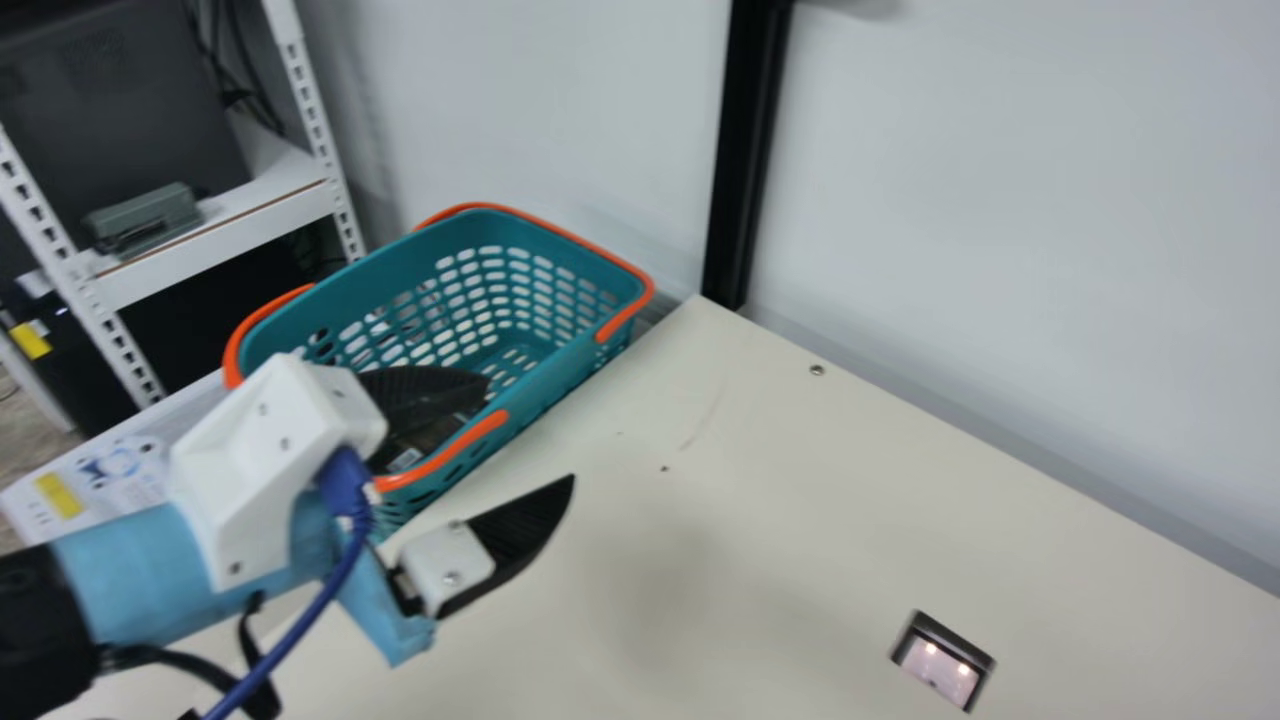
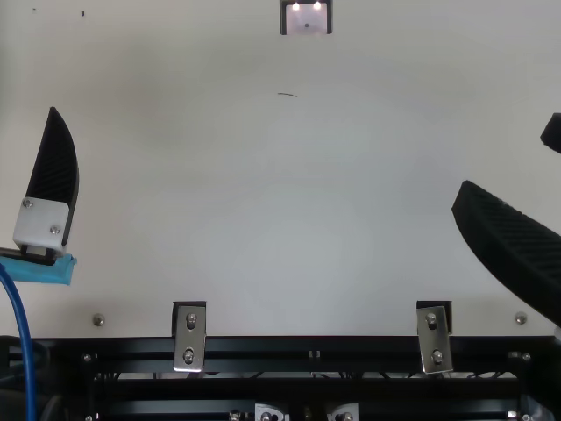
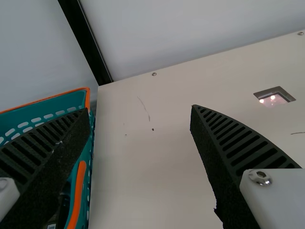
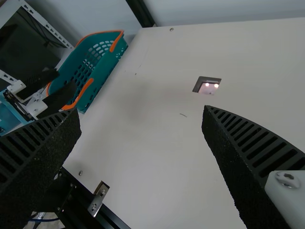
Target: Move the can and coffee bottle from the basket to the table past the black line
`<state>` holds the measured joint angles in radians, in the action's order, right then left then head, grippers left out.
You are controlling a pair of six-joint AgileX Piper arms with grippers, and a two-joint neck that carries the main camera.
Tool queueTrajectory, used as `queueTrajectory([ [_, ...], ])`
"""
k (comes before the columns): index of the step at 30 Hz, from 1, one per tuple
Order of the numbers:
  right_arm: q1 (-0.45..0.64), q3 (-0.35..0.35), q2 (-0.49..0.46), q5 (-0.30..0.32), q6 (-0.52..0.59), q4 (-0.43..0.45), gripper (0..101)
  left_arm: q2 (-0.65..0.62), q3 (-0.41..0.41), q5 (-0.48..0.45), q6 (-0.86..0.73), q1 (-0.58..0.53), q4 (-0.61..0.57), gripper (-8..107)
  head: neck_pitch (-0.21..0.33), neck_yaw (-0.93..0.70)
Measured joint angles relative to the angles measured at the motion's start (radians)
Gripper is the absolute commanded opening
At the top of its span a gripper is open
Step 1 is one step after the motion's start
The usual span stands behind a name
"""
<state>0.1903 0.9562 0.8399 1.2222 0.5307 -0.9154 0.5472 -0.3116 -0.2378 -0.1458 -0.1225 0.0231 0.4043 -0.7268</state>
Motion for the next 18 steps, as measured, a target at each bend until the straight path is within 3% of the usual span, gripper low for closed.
queueTrajectory([
  [8,0.000,0.000,0.000,0.000,0.000,0.000,101,0.000,0.000,0.000,0.000,0.000,0.000,90,-0.005,-0.020],
  [18,0.000,0.000,0.000,0.000,0.000,0.000,101,0.000,0.000,0.000,0.000,0.000,0.000,90,-0.005,0.067],
])
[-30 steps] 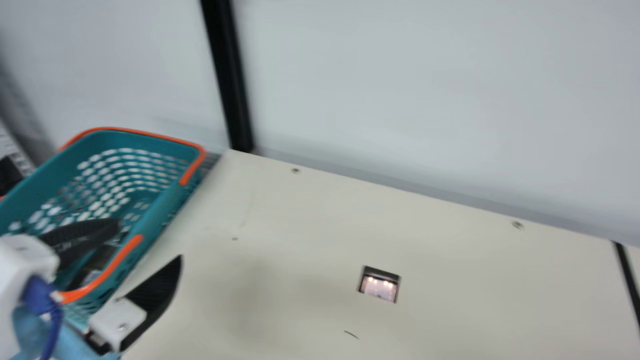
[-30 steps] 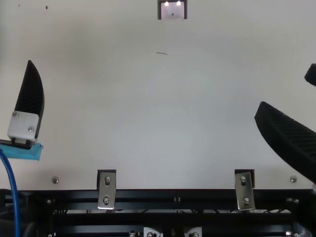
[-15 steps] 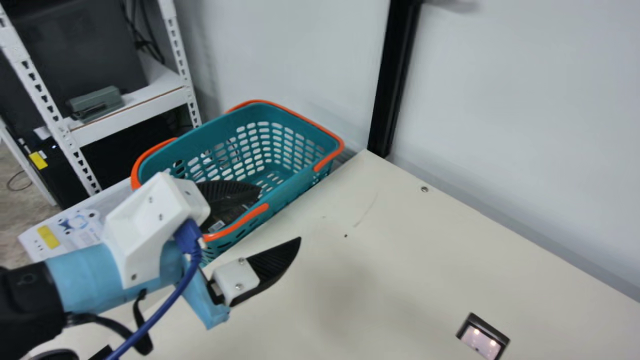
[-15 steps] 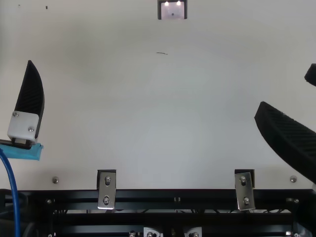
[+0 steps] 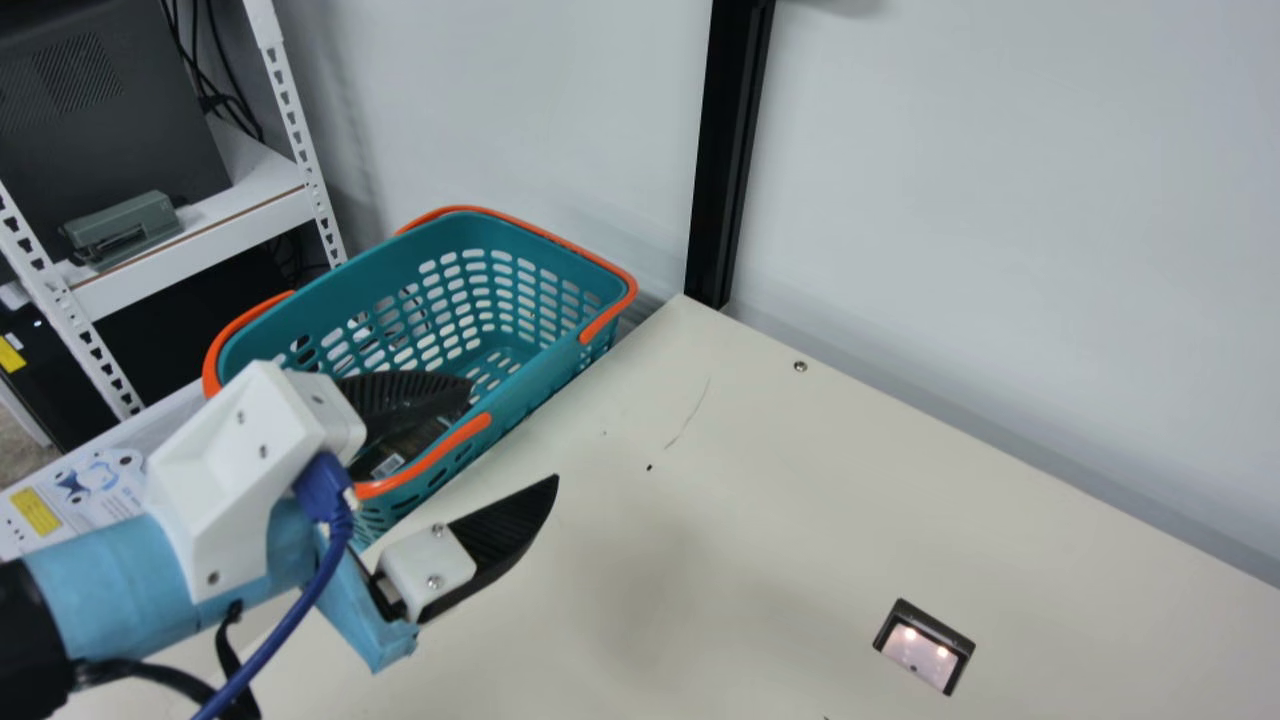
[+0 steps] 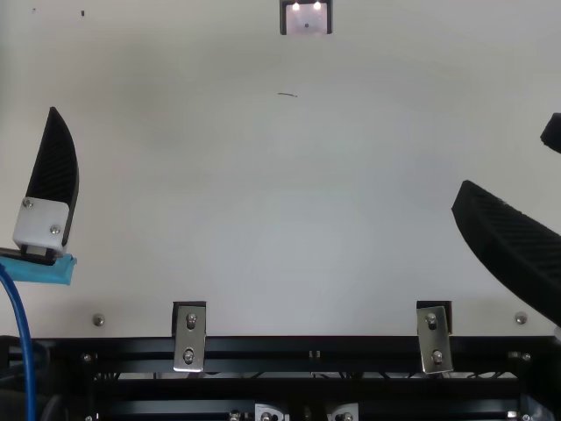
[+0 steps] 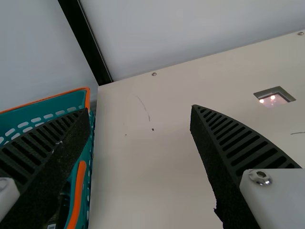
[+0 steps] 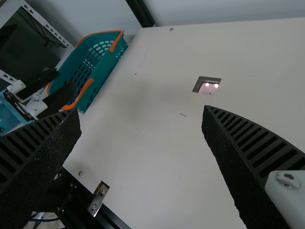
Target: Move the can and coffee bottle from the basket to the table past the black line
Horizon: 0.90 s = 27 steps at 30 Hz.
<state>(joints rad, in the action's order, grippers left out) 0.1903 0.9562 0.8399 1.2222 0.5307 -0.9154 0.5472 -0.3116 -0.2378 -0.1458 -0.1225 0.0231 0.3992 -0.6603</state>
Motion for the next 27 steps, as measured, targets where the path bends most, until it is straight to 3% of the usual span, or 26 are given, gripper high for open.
queueTrajectory([
  [27,0.000,0.000,0.000,0.000,0.000,0.000,101,0.000,0.000,0.000,0.003,-0.002,0.003,90,0.000,0.000],
])
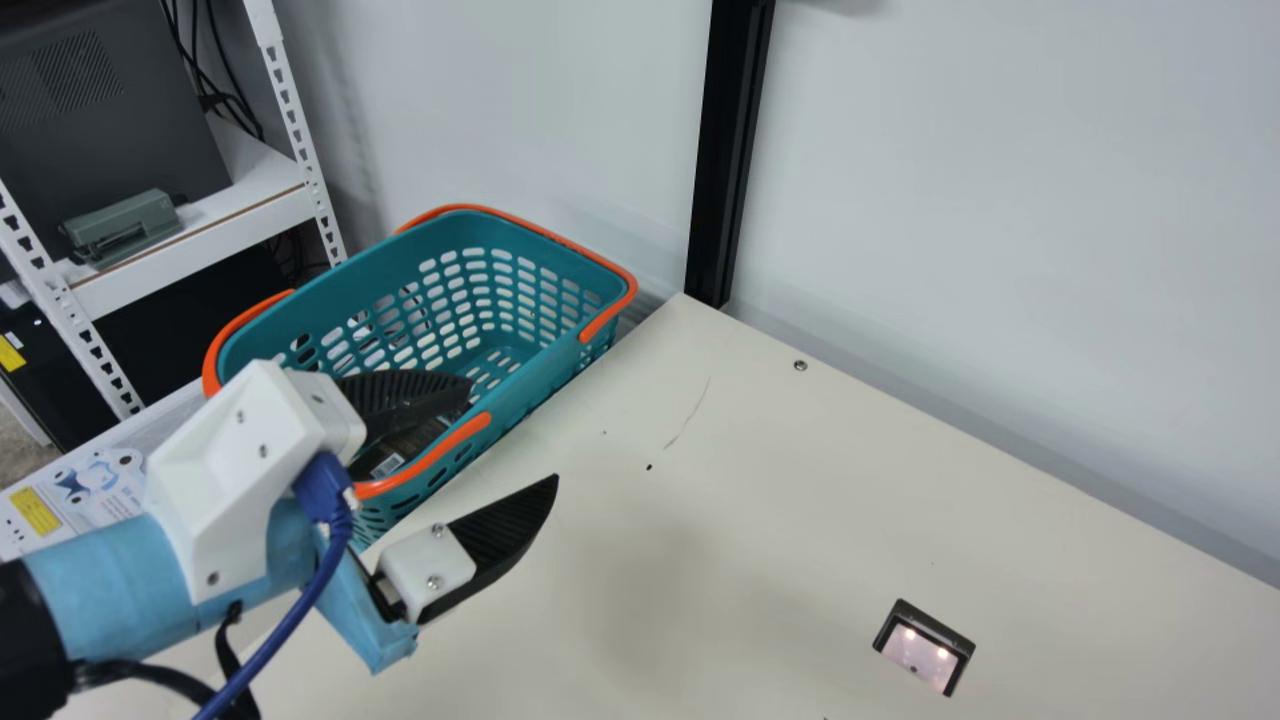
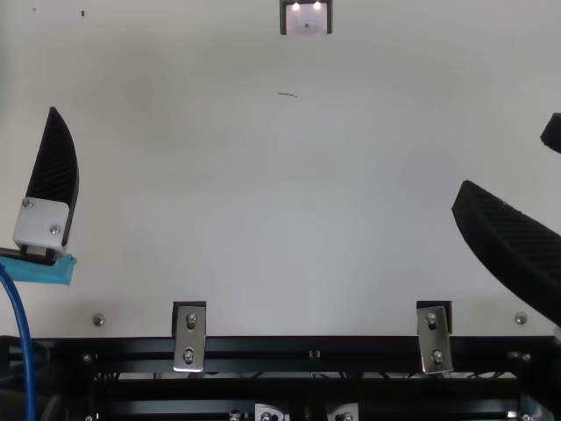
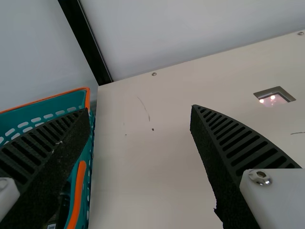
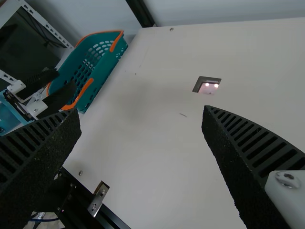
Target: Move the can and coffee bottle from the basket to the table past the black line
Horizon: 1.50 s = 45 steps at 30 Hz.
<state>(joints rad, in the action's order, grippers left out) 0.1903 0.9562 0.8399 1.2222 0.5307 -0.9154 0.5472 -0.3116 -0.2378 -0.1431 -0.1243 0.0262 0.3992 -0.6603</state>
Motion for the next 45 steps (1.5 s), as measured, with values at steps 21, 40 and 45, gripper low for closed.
queueTrajectory([
  [21,0.000,0.000,0.000,0.000,0.000,0.000,101,0.208,-0.271,-0.050,0.107,0.212,-0.020,90,0.000,0.000],
  [40,0.000,0.000,0.000,0.000,0.000,0.000,101,0.659,-0.725,-0.340,-0.350,0.530,-0.362,90,0.000,0.000],
  [45,0.000,0.000,0.000,0.000,0.000,0.000,101,0.822,-0.856,-0.431,-0.540,0.656,-0.429,90,0.000,0.000],
])
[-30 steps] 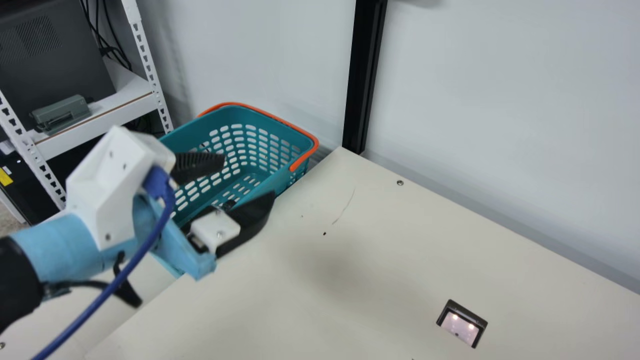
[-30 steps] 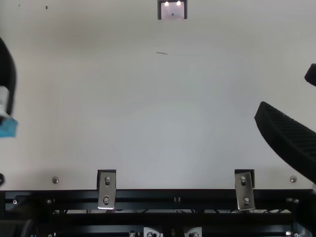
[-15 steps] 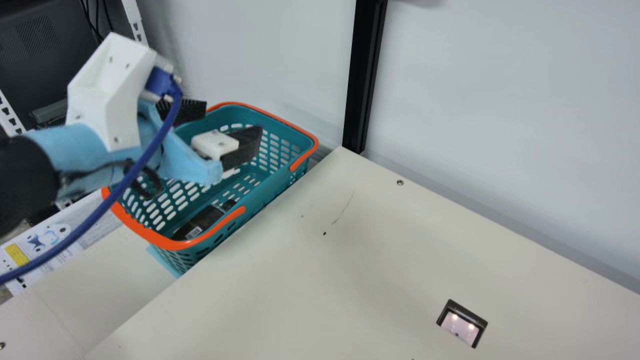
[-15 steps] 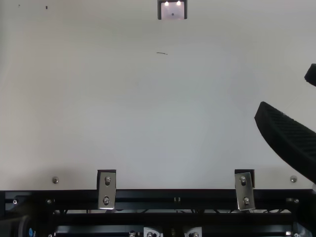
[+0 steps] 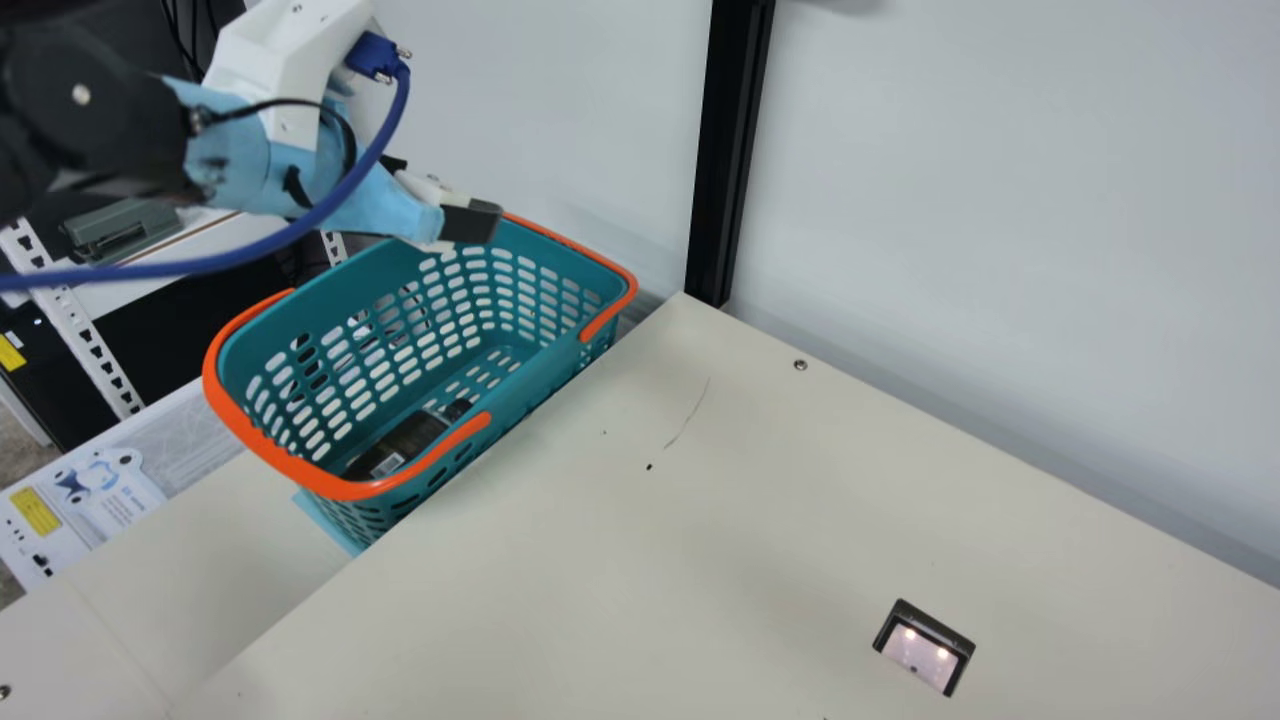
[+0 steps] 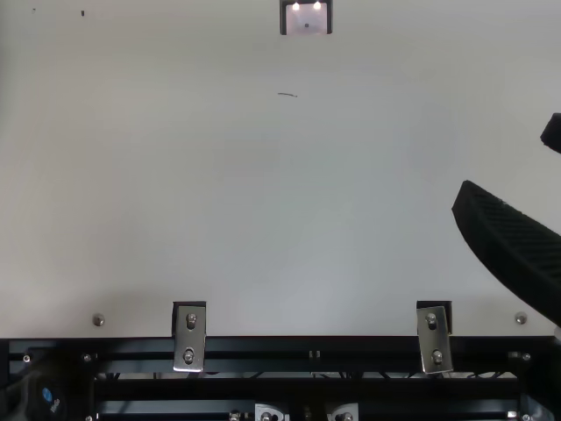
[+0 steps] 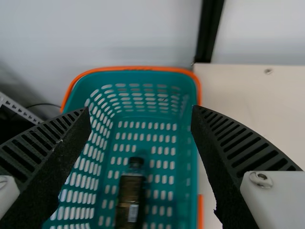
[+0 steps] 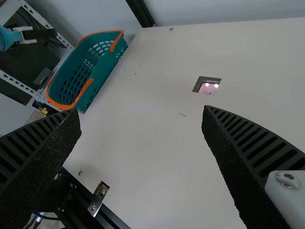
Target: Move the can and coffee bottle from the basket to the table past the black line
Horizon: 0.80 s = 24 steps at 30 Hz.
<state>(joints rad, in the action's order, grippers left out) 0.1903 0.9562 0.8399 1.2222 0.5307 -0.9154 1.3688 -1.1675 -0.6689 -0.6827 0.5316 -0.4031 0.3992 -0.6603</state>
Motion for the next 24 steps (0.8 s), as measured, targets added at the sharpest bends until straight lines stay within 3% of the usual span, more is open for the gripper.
queueTrajectory([
  [5,0.000,0.000,0.000,0.000,0.000,0.000,101,0.172,-0.110,-0.064,-0.135,0.087,0.036,90,0.000,0.000],
  [12,0.000,0.000,0.000,0.000,0.000,0.000,101,0.368,-0.216,-0.111,-0.199,0.103,0.107,90,0.000,0.000],
  [24,0.000,0.000,0.000,0.000,0.000,0.000,101,0.569,-0.271,-0.138,-0.185,0.068,0.173,90,0.000,0.000],
])
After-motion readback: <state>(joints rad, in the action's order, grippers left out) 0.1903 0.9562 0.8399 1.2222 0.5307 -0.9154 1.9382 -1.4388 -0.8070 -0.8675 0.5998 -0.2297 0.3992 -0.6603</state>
